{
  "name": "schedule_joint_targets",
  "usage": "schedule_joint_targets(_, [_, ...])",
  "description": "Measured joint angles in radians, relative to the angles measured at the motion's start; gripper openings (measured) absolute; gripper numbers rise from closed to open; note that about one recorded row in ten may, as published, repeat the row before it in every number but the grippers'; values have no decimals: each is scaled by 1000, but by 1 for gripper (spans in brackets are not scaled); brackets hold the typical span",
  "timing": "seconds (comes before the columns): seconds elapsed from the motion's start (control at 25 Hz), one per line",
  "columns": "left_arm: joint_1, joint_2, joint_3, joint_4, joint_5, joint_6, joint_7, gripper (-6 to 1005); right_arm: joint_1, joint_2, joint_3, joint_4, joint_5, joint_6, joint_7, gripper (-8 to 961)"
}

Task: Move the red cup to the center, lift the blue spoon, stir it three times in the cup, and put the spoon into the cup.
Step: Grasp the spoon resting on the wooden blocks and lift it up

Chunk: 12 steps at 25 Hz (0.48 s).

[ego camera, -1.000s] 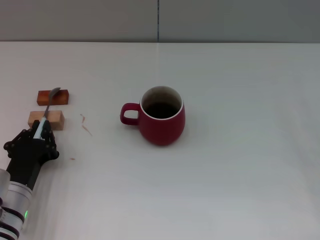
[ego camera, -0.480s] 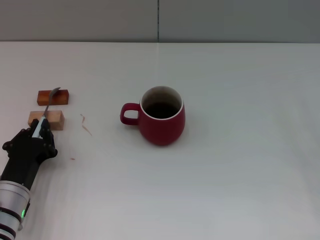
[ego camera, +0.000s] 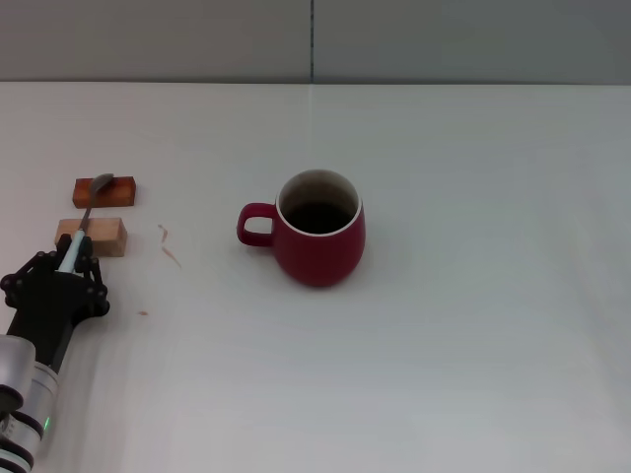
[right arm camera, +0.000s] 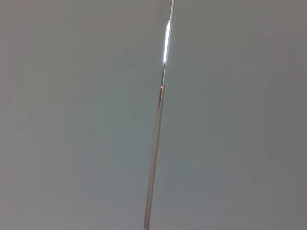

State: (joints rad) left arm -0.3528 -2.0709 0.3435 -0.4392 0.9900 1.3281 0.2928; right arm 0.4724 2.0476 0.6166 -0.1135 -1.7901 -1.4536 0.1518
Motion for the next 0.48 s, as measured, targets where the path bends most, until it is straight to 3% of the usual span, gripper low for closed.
schedule_joint_targets(0.48, [-2, 3, -3, -25, 13, 30, 64, 170, -6, 4, 0, 0, 0, -13, 0, 631])
